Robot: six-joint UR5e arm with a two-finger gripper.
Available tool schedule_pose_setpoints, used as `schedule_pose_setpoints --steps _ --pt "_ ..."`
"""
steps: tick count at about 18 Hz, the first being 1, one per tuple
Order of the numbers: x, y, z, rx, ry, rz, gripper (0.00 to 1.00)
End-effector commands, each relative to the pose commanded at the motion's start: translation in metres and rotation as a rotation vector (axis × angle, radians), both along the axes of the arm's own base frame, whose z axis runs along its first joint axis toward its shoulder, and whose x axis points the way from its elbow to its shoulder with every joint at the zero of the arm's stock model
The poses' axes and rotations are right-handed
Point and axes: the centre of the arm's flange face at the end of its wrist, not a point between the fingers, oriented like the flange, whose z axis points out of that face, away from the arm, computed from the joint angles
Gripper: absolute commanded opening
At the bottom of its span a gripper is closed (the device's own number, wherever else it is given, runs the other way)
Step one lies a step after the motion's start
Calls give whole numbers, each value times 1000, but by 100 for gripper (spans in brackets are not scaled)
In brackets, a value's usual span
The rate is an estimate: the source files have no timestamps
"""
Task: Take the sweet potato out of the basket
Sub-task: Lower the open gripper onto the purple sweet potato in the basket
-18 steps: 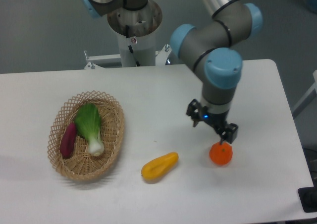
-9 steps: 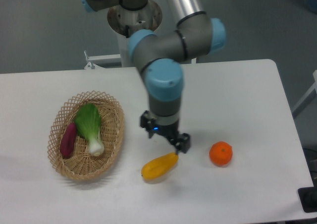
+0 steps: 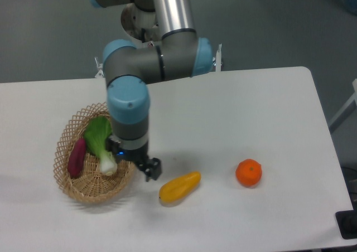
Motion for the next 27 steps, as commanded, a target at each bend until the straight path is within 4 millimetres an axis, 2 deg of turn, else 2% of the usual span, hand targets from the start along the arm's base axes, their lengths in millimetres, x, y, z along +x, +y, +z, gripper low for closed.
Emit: schedule_pose_setpoints --steps 5,12,20,27 --pt "44 3 -35 -61 -37 -40 100" --pt "59 1 -66 22 -9 78 100" --pt "76 -8 -80 -15 -34 147 100" --pt "98 -3 -87 -29 -42 135 100"
